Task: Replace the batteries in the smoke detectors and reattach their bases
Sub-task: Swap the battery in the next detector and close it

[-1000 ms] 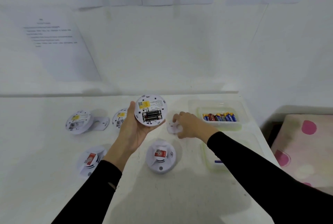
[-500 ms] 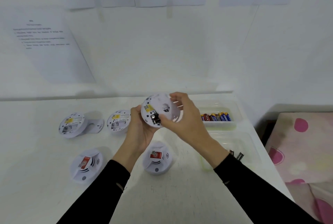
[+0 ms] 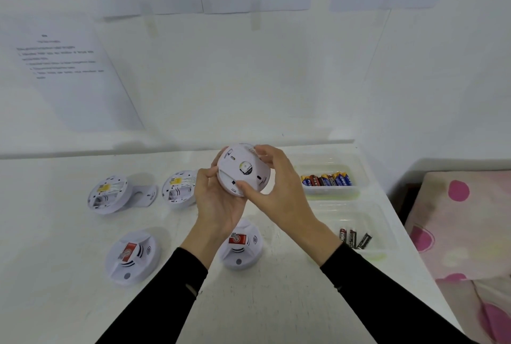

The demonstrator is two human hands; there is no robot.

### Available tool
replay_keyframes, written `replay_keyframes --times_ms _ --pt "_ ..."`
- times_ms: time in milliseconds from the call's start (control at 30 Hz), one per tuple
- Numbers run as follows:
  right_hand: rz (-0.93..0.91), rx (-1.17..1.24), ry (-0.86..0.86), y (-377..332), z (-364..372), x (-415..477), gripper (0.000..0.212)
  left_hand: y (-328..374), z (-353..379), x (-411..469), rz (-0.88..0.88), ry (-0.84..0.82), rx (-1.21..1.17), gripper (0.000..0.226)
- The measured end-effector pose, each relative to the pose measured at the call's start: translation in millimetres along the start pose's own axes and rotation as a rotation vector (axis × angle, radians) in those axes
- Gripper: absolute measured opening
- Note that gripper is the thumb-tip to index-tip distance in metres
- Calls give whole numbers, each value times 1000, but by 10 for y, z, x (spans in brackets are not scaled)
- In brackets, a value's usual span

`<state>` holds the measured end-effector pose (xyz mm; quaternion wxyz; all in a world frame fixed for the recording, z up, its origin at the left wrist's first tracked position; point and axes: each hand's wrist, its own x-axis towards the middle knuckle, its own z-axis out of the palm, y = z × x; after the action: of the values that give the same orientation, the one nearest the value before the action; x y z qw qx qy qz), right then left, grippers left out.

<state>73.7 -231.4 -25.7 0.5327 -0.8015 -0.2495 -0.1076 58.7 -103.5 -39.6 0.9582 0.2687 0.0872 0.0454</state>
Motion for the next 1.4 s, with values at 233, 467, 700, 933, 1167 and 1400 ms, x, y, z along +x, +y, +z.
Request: replay_keyframes --times_ms 233,467,700,933,1167,1400 --pt "10 -33 25 7 16 20 63 0 89 27 5 37 98 48" --pt "31 -26 61 55 44 8 65 -25 108 26 -67 28 92 62" --pt "31 -131 113 35 72 1 64 -78 113 32 -65 40 77 54" --pt "76 -178 111 14 94 26 63 -105 91 41 -29 34 103 39" --pt "167 -150 160 -65 143 59 65 -129 118 45 24 72 109 37" --pt "157 -194 201 -75 207 78 68 -105 129 33 65 59 179 37"
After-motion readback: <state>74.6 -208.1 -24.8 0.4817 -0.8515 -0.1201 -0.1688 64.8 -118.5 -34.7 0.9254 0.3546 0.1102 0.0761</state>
